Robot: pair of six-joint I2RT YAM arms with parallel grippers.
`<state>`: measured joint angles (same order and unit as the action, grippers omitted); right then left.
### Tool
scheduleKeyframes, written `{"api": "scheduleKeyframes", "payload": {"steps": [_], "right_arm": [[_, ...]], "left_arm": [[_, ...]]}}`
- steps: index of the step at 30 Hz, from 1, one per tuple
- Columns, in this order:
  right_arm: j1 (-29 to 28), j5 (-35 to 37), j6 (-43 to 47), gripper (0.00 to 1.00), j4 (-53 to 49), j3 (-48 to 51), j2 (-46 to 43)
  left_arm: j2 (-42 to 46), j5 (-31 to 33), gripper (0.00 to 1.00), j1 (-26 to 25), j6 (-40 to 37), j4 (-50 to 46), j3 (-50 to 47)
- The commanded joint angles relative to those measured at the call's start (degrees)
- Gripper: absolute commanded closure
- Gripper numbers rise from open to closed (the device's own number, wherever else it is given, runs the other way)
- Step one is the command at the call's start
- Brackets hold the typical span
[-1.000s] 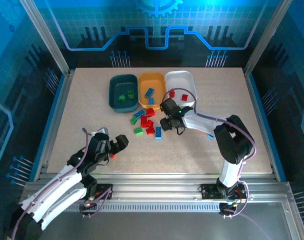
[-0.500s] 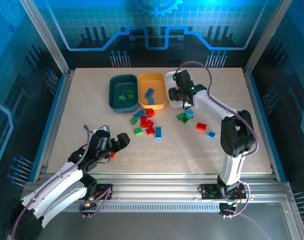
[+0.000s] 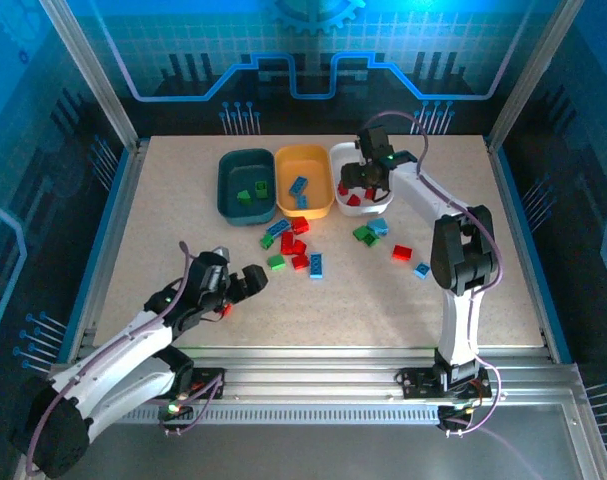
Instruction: Sort the legos into containers by color
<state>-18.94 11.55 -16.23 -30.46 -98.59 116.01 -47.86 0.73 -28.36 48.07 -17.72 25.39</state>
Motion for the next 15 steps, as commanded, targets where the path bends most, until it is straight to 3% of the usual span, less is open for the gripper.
{"api": "scheduleKeyframes", "payload": {"steps": [1,10,15], "right_arm": [[-0.1,0.2,-0.7,0.25,0.0,3.1,-7.0],[0.6,8.8,-15.1,0.19,2.3,36.1,-28.0],[1.0,6.8,-16.0,0.13,0.5,43.1,-32.6]], "left_arm": [[-0.9,-3.0,0.01,0.0,-1.4,3.1,2.0],[-4.8,-7.8,0.01,-0.9,2.4,12.4,-1.4],[-5.2,-9.2,0.01,-2.1,2.8,12.7,-2.3]]}}
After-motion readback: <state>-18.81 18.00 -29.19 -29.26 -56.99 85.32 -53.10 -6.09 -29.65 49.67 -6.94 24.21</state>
